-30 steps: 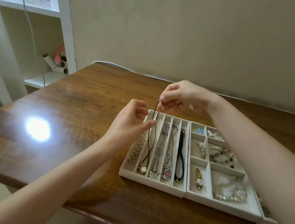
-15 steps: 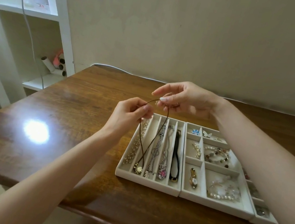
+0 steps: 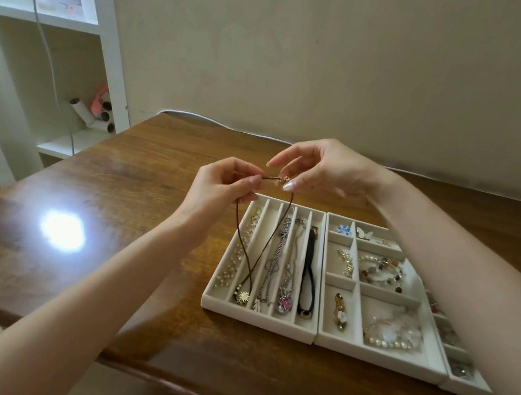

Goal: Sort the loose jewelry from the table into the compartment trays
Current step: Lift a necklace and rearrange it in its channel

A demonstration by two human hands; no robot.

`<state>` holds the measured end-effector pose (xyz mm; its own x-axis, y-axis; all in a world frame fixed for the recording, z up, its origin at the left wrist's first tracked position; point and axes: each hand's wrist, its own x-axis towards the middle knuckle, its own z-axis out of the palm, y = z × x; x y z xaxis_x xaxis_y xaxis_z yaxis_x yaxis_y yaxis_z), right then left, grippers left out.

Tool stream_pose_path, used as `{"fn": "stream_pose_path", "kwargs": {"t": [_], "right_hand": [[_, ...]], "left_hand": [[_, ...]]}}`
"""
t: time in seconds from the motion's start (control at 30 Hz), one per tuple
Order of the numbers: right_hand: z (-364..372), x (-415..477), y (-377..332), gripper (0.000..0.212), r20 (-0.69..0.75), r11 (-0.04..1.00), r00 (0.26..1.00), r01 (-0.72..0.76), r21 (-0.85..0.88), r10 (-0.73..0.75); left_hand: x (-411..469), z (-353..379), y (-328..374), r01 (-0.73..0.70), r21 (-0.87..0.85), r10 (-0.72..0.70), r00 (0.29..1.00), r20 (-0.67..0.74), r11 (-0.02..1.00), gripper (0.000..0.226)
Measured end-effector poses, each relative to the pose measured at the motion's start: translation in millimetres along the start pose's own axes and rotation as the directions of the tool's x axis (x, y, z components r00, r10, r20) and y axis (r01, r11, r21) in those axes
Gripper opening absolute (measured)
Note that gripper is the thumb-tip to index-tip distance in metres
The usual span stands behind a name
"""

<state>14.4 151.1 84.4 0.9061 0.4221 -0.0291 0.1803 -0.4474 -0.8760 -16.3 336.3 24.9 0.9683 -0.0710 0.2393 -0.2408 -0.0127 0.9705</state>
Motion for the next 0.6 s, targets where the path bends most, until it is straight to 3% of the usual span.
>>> {"fn": "stream_pose_path", "kwargs": {"t": [0.2,0.4,0.6], "right_hand": [[0,3,5,0.023,-0.138,0.998,0.990,0.022,-0.055,-0.029],[-4,12,7,0.017,-0.311,0.996,0.948,0.085,0.028,-0.072],[-4,23,20,0.014,-0.414,0.998,0.909,0.040,-0.039,-0.052]], "left_hand": [[-1,-2,3,0.029,0.016,-0.030,0.999,0.034,0.999,0.015],[-12,0,1,0.131,0.166,-0.160,0.971,0.176,0.977,0.004],[-35,0,9,0.075,0.346,-0.195,0.925,0.325,0.935,0.008]]}}
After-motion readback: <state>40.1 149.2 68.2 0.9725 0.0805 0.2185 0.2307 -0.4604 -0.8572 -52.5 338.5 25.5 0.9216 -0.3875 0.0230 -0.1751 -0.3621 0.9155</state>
